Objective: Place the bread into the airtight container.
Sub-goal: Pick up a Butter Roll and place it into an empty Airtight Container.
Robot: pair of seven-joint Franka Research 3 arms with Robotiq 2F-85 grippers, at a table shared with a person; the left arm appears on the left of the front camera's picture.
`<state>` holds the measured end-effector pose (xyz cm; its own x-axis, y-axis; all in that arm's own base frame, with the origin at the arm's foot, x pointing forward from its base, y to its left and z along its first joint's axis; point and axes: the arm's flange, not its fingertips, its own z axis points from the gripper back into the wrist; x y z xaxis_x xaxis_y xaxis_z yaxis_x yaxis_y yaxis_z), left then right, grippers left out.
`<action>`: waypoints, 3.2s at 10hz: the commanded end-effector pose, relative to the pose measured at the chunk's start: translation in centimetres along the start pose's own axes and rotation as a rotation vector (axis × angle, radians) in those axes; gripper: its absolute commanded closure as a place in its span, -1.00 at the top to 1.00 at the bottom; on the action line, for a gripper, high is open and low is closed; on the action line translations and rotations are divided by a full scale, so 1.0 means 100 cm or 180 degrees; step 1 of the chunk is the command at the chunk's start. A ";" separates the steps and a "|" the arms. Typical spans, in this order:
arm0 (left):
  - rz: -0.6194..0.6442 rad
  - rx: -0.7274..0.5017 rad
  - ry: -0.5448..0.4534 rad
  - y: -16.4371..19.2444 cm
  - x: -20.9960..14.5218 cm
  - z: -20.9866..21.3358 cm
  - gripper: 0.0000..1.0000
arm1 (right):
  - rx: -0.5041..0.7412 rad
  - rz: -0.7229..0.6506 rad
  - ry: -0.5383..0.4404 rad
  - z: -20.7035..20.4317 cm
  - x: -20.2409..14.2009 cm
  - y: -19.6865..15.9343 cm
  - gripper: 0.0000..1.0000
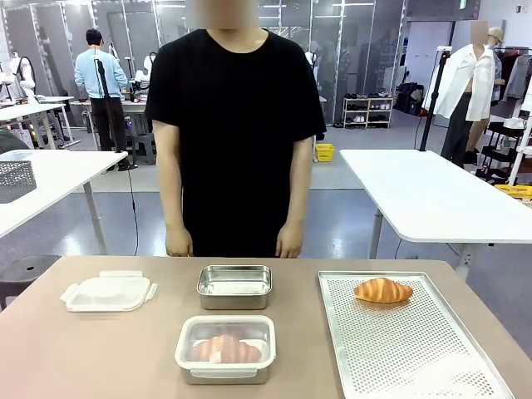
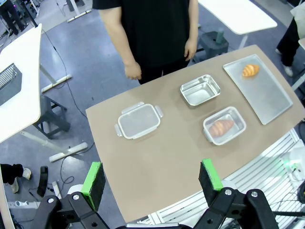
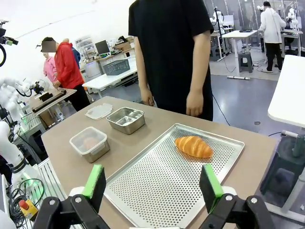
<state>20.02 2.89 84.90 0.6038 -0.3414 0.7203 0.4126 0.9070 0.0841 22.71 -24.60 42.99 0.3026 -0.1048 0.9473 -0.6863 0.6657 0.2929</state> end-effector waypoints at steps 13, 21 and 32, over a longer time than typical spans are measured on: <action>0.0004 -0.0011 -0.0002 0.000 0.000 0.000 1.00 | 0.0817 0.2679 0.2779 -0.229 0.089 0.000 1.00; 0.0004 -0.0011 -0.0002 0.000 0.000 0.000 1.00 | 0.0747 0.2616 0.3522 -0.389 0.040 -0.046 1.00; 0.0004 -0.0011 -0.0002 0.000 0.000 0.000 1.00 | 0.0456 0.2603 0.3844 -0.460 -0.033 -0.096 1.00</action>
<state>20.02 2.87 84.89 0.6039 -0.3417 0.7201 0.4126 0.9070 0.0844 58.04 2.80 31.27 0.0890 0.9750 0.2034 -0.9718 0.1298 -0.1968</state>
